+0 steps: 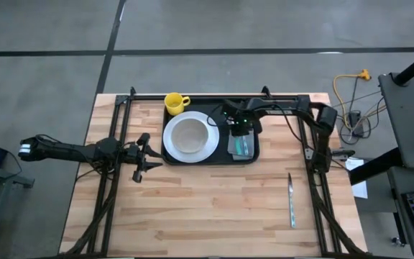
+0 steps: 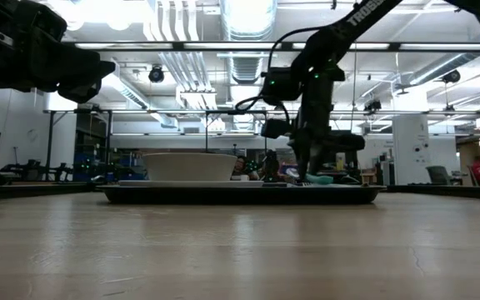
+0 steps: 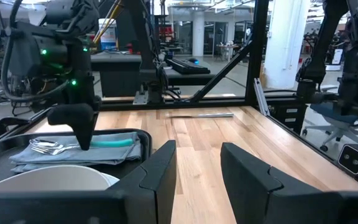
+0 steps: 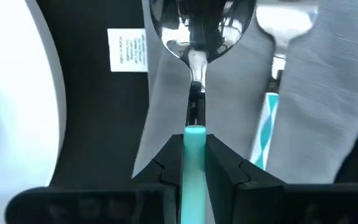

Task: Set up tray
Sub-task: Put the blue spoon on the gray napkin

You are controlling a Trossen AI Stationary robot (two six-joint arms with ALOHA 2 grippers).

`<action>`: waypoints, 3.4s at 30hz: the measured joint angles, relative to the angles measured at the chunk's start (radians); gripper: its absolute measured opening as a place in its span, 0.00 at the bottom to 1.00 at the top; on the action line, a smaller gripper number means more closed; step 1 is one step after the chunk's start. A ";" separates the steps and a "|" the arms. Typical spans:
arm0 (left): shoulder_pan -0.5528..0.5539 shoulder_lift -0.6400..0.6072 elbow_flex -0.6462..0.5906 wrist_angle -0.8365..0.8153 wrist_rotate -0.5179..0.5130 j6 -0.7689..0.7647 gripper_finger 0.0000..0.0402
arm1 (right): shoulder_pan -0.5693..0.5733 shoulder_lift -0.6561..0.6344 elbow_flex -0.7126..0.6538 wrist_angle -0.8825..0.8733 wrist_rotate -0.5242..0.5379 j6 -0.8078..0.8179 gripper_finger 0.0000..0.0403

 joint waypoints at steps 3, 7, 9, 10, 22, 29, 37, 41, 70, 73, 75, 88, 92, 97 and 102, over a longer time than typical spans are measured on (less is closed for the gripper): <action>0.000 0.000 0.000 0.000 0.000 0.000 0.27 | 0.000 0.025 0.019 0.000 0.001 0.017 0.08; 0.000 0.000 0.001 0.000 0.000 0.000 0.27 | 0.000 0.065 0.027 -0.002 -0.002 0.027 0.08; 0.000 0.000 0.000 0.000 0.000 0.000 0.27 | 0.000 0.081 0.027 -0.002 -0.010 0.027 0.08; 0.000 0.000 0.000 0.000 0.000 0.000 0.27 | -0.002 0.087 0.027 -0.001 -0.013 0.026 0.08; 0.000 0.000 0.000 0.000 0.000 0.000 0.27 | -0.006 0.085 0.026 -0.003 0.029 0.025 0.12; 0.000 0.000 0.000 0.000 0.000 0.000 0.27 | -0.006 0.084 0.028 -0.003 0.043 0.005 0.13; 0.000 0.000 0.000 0.000 0.000 0.000 0.27 | -0.006 0.084 0.028 -0.003 0.041 -0.007 0.13; 0.000 0.000 0.001 0.000 0.000 0.000 0.27 | -0.006 0.084 0.028 -0.007 0.040 0.019 0.13; 0.000 0.000 0.000 0.000 0.000 0.000 0.27 | -0.011 0.078 0.026 -0.070 -0.041 0.054 0.14; 0.000 0.000 0.000 0.000 0.000 0.000 0.27 | -0.012 0.080 0.024 -0.069 -0.044 0.053 0.14; 0.000 0.000 0.000 0.000 0.000 0.000 0.27 | -0.013 0.080 0.022 -0.069 -0.044 0.061 0.14; 0.000 0.000 0.000 0.000 0.000 0.000 0.27 | -0.006 0.082 0.009 -0.066 -0.016 0.069 0.14; 0.000 0.000 0.000 0.000 0.000 0.000 0.27 | -0.006 0.081 0.009 -0.060 -0.011 0.020 0.14; 0.000 0.000 0.000 0.000 0.000 0.000 0.27 | -0.006 0.076 0.007 -0.040 -0.013 0.011 0.14; 0.000 0.000 0.000 0.000 0.000 0.000 0.27 | -0.006 0.076 0.018 -0.035 -0.013 0.009 0.14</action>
